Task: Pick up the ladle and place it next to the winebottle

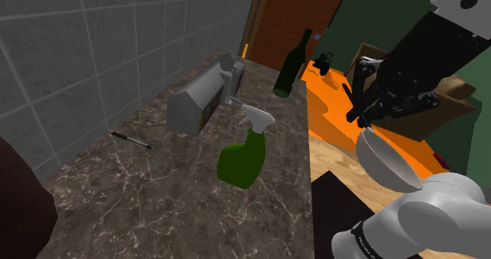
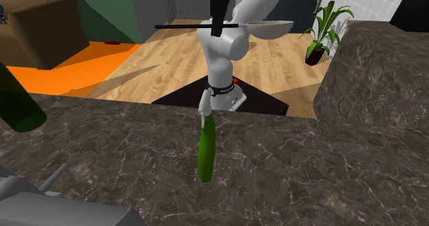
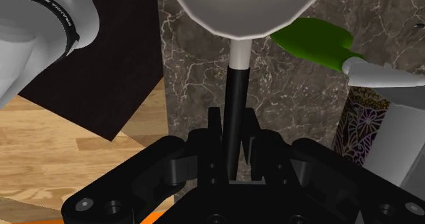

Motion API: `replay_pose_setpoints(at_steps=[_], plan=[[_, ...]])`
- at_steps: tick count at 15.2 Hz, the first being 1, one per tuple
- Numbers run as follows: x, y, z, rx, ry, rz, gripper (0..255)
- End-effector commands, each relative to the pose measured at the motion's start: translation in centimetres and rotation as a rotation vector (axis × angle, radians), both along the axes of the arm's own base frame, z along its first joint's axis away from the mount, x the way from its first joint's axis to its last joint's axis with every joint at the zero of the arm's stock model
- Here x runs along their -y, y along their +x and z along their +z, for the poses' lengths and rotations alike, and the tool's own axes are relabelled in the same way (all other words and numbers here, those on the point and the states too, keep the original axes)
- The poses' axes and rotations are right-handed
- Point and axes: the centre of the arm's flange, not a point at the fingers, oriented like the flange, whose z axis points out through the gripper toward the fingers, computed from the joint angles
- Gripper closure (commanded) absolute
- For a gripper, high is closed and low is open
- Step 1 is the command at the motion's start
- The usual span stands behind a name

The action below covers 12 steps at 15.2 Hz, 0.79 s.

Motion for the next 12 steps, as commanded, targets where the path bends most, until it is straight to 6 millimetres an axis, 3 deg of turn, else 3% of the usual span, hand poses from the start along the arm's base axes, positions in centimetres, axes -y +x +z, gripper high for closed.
replay_pose_setpoints(at_steps=[1, 12], plan=[[0.0, 0.1, 1.1, 0.000, 0.000, 0.000, 255], [0.0, 0.1, 6.9, 0.000, 0.000, 0.000, 255]])
